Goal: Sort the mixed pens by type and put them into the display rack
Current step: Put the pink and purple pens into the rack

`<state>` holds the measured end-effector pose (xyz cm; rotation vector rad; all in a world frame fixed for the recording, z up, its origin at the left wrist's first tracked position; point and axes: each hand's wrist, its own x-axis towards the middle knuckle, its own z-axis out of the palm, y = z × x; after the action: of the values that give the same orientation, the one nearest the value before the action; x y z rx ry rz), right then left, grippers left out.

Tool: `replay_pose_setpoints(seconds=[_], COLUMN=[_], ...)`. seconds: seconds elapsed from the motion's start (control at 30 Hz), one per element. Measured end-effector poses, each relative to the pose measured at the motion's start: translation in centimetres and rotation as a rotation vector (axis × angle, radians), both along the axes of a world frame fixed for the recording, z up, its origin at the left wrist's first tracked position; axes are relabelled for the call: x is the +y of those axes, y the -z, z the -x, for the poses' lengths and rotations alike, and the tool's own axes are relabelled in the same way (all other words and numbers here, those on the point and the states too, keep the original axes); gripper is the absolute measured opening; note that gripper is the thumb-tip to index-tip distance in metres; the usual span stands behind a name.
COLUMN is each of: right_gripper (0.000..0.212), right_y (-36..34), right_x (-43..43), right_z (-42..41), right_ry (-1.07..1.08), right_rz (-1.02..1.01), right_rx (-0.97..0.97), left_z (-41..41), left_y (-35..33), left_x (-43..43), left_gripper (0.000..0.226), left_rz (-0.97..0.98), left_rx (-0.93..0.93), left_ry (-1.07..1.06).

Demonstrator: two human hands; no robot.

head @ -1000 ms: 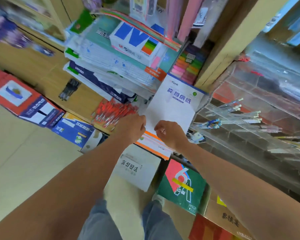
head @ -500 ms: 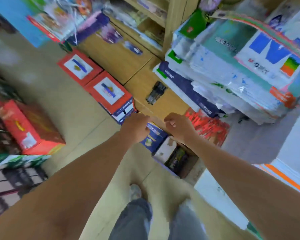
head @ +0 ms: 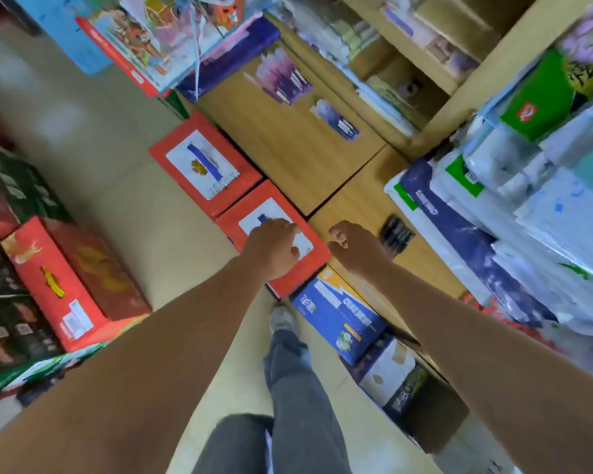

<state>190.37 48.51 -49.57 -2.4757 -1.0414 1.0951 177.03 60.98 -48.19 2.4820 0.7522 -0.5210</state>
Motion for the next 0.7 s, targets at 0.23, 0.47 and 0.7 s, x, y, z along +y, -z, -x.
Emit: replay_pose_setpoints(seconds=[0.23, 0.47, 0.7], right_gripper=[0.037, 0.043, 0.053], right_y=[4.1, 9.2, 12.9], right_x=[10.5, 18.4, 24.8], right_z=[-3.8, -6.3, -6.8], right_ry=[0.003, 0.103, 0.287], right_rz=[0.045, 0.071, 0.135], right_rx=[0.016, 0.049, 0.005], left_z=[-5.1, -9.5, -11.7], left_y=[3.6, 9.8, 14.2], left_x=[11.9, 22.0, 30.3], left_gripper=[0.047, 0.049, 0.058], left_rz=[-0.031, 0.005, -0.024], left_rx=[0.074, 0.119, 0.203], left_ry=[0.071, 0.199, 0.412])
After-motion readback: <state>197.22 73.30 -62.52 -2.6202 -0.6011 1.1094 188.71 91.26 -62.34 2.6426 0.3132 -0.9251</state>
